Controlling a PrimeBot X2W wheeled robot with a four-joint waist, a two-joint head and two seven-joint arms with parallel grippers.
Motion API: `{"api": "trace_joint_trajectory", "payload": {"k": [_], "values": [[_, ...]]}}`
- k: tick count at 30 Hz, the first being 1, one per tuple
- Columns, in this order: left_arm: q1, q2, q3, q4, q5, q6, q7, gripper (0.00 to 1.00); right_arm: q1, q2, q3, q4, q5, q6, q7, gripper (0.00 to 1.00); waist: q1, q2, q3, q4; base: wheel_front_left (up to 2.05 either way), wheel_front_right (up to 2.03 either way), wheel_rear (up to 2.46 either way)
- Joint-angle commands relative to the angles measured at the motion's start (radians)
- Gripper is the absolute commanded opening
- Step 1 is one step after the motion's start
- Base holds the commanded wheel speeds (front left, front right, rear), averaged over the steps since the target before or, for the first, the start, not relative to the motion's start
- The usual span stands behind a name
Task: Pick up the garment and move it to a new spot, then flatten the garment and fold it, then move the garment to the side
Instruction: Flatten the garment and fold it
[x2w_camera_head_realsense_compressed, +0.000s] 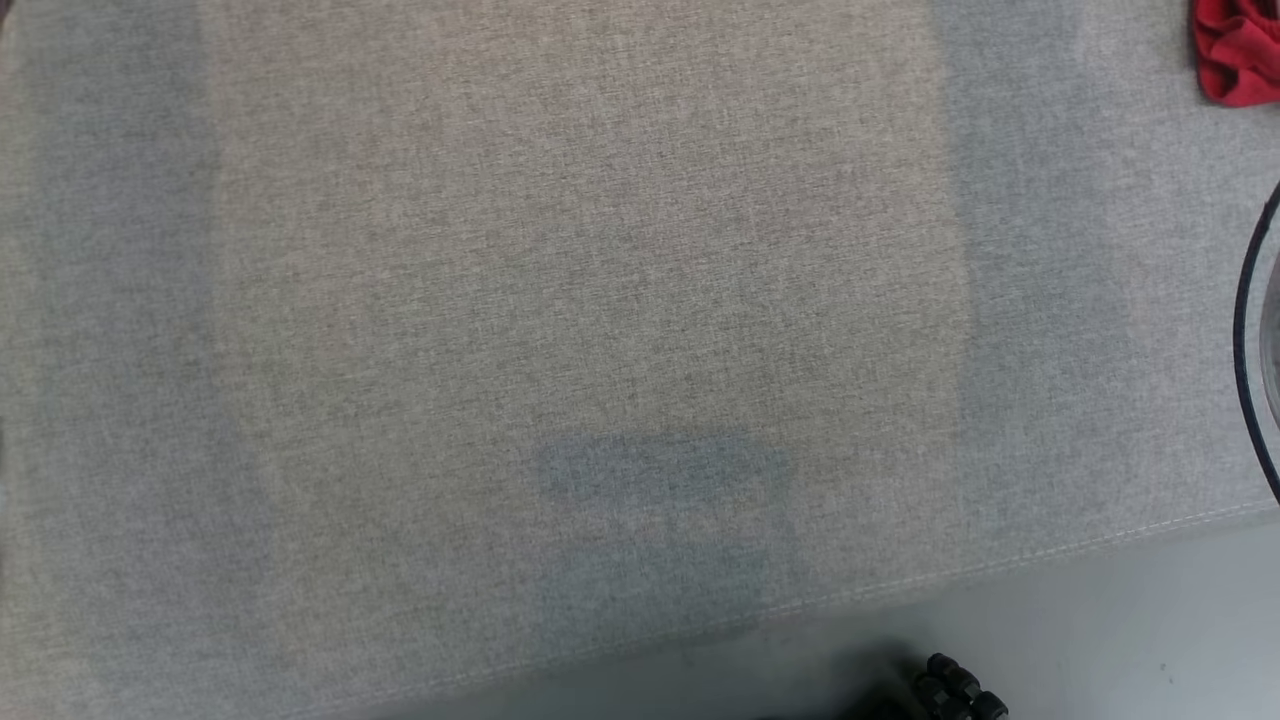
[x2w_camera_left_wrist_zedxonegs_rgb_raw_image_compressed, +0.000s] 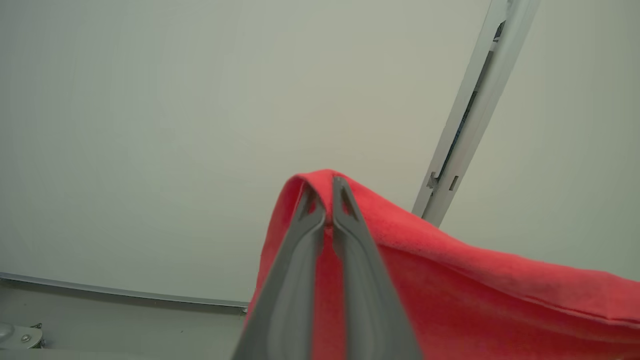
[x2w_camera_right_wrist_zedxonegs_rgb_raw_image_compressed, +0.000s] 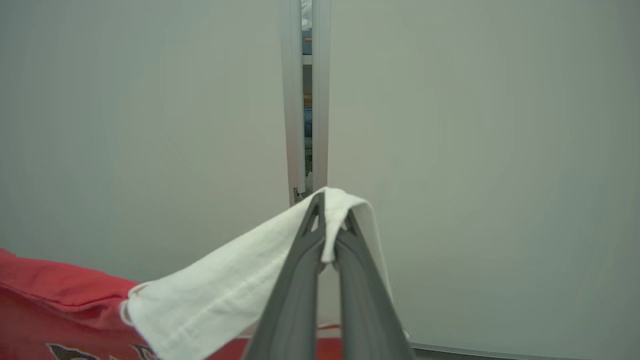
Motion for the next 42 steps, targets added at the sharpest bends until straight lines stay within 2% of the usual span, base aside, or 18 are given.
{"api": "trace_joint_trajectory", "payload": {"k": [1, 2, 6, 9, 12, 15, 17, 20, 27, 32, 37, 42], "values": [[0.019, 0.008, 0.001, 0.005, -0.006, -0.004, -0.001, 0.0, 0.017, -0.006, 0.006, -0.007, 0.012, 0.0, 0.002, 0.0, -0.0001, 0.0, 0.002, -0.004, 0.0, 0.0, 0.0], [0.034, 0.01, -0.002, 0.007, -0.016, -0.027, 0.007, 0.0, 0.046, -0.025, 0.049, -0.038, 0.054, 0.0, 0.014, 0.0, -0.0001, 0.0, -0.003, -0.003, 0.0, 0.0, 0.0], [0.113, 0.015, -0.007, 0.015, -0.039, -0.068, 0.023, 0.0, 0.164, -0.071, 0.133, -0.127, 0.152, 0.0, 0.04, 0.0, -0.0001, 0.0, -0.057, 0.007, 0.0, 0.0, 0.0], [0.246, 0.019, -0.02, 0.002, -0.058, -0.109, 0.05, 0.0, 0.363, -0.143, 0.21, -0.267, 0.251, 0.0, 0.093, 0.0, -0.0001, 0.0, -0.141, 0.029, 0.0, 0.0, 0.0], [0.371, 0.032, -0.032, -0.029, -0.077, -0.129, 0.073, 0.0, 0.537, -0.198, 0.225, -0.391, 0.317, 0.0, 0.149, 0.0, -0.0001, 0.0, -0.207, 0.044, 0.0, 0.0, 0.0], [0.514, 0.044, -0.026, -0.087, -0.108, -0.131, 0.092, 0.0, 0.72, -0.24, 0.204, -0.514, 0.356, 0.0, 0.209, 0.0, -0.0001, 0.0, -0.27, 0.053, 0.0, 0.0, 0.0], [0.616, 0.053, -0.021, -0.147, -0.129, -0.121, 0.111, 0.0, 0.835, -0.253, 0.18, -0.594, 0.366, 0.0, 0.251, 0.0, -0.0001, 0.0, -0.303, 0.056, 0.0, 0.0, 0.0], [0.772, 0.066, -0.013, -0.261, -0.16, -0.091, 0.139, 0.0, 0.992, -0.239, 0.125, -0.701, 0.377, 0.0, 0.313, 0.0, -0.0001, 0.0, -0.344, 0.06, 0.0, 0.0, 0.0], [1.133, 0.088, 0.018, -0.604, -0.219, 0.035, 0.174, 0.0, 1.28, -0.176, 0.035, -0.918, 0.362, 0.0, 0.451, 0.0, -0.0001, 0.0, -0.389, 0.068, 0.0, 0.0, 0.0], [1.374, 0.083, 0.027, -0.792, -0.24, 0.123, 0.165, 0.0, 1.463, -0.133, -0.006, -1.025, 0.349, 0.0, 0.516, 0.0, -0.0001, 0.0, -0.39, 0.079, 0.0, 0.0, 0.0], [1.485, 0.067, 0.019, -0.819, -0.238, 0.144, 0.129, 0.0, 1.589, -0.104, -0.039, -1.049, 0.348, 0.0, 0.531, 0.0, -0.0001, 0.0, -0.393, 0.096, 0.0, 0.0, 0.0], [1.529, 0.064, -0.007, -0.8, -0.216, 0.14, 0.105, 0.0, 1.685, -0.094, -0.064, -1.069, 0.339, 0.0, 0.543, 0.0, -0.0001, 0.0, -0.401, 0.111, 0.0, 0.0, 0.0]]}}
